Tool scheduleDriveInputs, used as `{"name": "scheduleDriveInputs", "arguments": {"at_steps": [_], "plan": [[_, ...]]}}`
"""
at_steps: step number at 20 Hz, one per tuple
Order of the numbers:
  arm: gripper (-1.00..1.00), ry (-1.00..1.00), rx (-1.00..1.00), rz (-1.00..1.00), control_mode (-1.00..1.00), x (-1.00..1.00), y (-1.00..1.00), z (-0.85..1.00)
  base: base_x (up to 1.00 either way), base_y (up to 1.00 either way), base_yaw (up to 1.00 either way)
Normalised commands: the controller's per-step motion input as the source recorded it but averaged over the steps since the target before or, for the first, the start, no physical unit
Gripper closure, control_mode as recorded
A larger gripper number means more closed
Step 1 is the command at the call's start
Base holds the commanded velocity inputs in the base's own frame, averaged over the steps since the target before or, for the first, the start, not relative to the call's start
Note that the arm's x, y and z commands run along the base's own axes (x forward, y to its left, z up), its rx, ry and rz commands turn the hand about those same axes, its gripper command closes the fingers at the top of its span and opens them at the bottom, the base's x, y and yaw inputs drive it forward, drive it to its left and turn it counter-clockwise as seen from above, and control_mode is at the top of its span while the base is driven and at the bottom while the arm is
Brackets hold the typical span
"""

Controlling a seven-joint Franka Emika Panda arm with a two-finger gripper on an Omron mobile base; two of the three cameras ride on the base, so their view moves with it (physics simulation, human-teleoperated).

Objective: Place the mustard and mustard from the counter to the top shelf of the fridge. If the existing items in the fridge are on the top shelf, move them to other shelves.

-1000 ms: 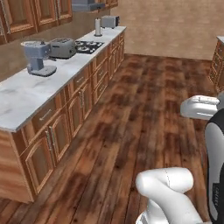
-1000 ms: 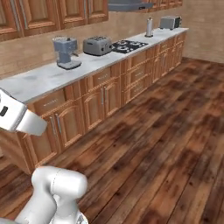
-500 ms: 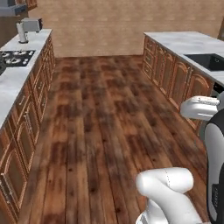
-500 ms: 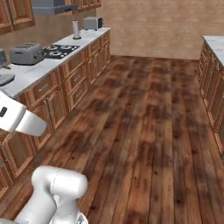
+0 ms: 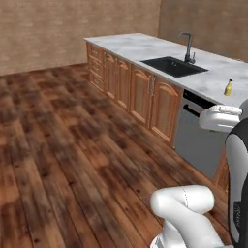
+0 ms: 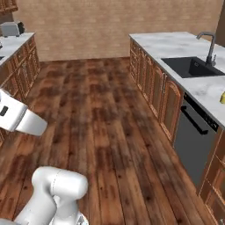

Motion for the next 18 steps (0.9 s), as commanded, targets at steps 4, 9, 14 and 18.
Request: {"name": "scheduleDriveInputs", "arguments": {"at_steps": [4, 9, 14, 18], "plan": [[-1.0, 0.0, 0.0, 0.0, 1.0, 0.0, 0.0, 0.0, 0.65, 0.0, -0.6], [-1.0, 0.0, 0.0, 0.0, 1.0, 0.0, 0.0, 0.0, 0.67, 0.0, -0.61], [-1.0, 0.0, 0.0, 0.0, 1.0, 0.0, 0.0, 0.0, 0.79, 0.0, -0.57], [-1.0, 0.0, 0.0, 0.0, 1.0, 0.0, 0.0, 0.0, 0.99, 0.0, -0.48]]}}
